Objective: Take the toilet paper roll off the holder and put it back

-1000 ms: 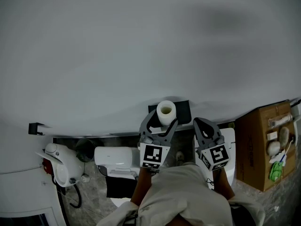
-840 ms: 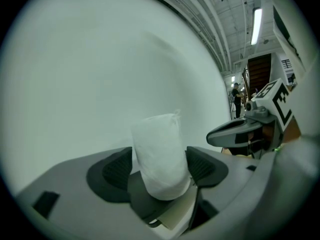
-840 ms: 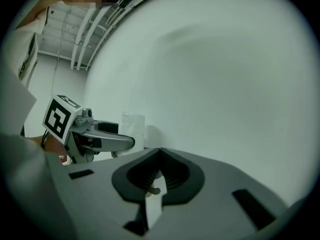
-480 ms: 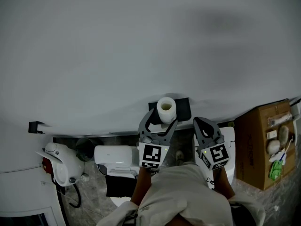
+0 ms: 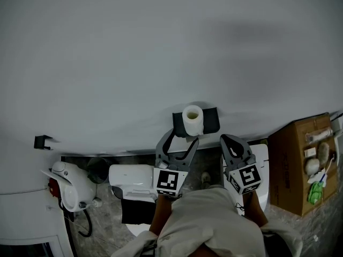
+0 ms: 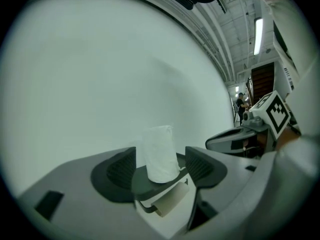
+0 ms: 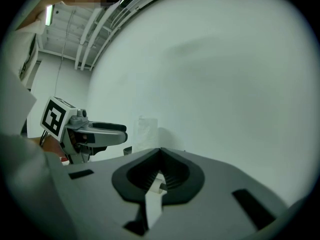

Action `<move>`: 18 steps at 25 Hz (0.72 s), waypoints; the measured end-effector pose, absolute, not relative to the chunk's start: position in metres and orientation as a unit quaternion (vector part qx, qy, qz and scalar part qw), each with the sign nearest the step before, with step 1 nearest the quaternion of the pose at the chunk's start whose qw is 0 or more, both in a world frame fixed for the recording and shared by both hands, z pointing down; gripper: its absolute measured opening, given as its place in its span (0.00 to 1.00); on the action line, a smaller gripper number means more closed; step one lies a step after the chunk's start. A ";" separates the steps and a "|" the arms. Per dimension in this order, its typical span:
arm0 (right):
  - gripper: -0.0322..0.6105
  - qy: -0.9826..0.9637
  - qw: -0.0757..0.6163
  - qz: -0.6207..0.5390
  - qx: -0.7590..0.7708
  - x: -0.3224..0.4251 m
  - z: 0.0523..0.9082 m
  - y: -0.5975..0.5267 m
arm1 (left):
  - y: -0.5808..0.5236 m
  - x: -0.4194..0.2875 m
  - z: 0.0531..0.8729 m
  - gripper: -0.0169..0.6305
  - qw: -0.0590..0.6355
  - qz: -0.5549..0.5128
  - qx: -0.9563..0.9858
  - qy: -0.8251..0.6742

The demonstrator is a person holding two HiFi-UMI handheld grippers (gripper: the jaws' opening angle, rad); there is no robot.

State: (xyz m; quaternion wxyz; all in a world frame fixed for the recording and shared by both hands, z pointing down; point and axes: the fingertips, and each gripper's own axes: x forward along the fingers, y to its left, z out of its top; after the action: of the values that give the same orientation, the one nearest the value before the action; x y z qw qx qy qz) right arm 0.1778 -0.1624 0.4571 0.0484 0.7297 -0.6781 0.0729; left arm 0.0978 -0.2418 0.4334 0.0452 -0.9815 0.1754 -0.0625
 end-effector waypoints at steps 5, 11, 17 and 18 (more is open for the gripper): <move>0.04 -0.683 0.061 0.079 0.724 0.166 0.463 -0.157 | -0.235 0.089 0.439 0.45 0.040 -0.063 -0.982 0.173; 0.04 -0.683 0.054 0.078 0.724 0.162 0.462 -0.158 | -0.231 0.087 0.437 0.44 0.047 -0.051 -0.983 0.170; 0.04 -0.684 0.056 0.080 0.722 0.161 0.464 -0.157 | -0.230 0.083 0.442 0.44 0.038 -0.066 -0.982 0.172; 0.04 -0.685 0.056 0.081 0.722 0.161 0.464 -0.157 | -0.231 0.084 0.442 0.44 0.038 -0.067 -0.982 0.173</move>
State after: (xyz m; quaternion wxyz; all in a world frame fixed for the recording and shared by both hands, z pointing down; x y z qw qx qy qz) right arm 0.1611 -0.1574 0.4641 0.0562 0.7221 -0.6848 0.0805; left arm 0.0836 -0.2306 0.4420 0.0380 -0.9819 0.1729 -0.0669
